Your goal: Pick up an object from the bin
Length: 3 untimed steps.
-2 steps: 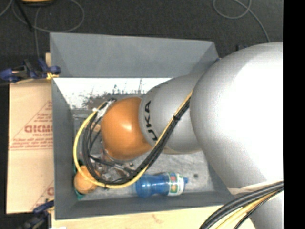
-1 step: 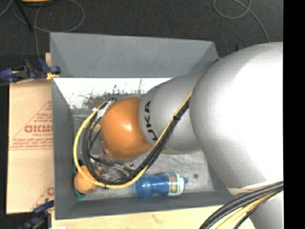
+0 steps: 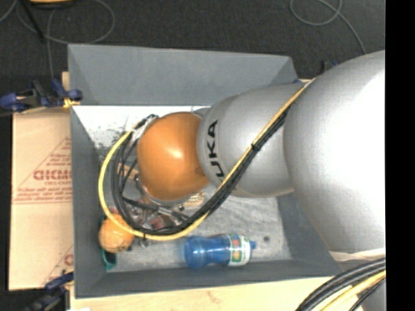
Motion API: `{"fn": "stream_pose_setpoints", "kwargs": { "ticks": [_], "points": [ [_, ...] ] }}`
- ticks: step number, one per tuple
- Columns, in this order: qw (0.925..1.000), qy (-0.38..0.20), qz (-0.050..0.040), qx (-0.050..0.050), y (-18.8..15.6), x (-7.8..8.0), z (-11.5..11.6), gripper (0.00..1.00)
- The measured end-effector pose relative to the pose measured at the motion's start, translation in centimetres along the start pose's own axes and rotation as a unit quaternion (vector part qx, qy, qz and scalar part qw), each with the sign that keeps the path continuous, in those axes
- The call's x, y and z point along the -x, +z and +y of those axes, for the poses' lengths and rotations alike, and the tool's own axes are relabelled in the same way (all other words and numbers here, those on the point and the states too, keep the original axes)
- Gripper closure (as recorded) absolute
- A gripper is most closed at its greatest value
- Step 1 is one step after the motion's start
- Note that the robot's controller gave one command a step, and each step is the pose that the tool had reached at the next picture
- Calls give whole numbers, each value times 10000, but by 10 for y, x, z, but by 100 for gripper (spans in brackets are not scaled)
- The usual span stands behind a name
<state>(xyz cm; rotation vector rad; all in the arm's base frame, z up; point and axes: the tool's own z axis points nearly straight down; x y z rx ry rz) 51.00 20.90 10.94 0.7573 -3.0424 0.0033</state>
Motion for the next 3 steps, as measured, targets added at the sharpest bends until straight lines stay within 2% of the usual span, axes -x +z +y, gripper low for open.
{"fn": "stream_pose_setpoints", "kwargs": {
  "ticks": [1, 2, 3],
  "points": [
    [9998, -200, -67, -3, -38, 3, -2, 100],
    [10000, -70, -22, 4, -60, -1, -5, 100],
    [9998, -175, -32, 0, -114, 6, 0, 100]
  ]
}}
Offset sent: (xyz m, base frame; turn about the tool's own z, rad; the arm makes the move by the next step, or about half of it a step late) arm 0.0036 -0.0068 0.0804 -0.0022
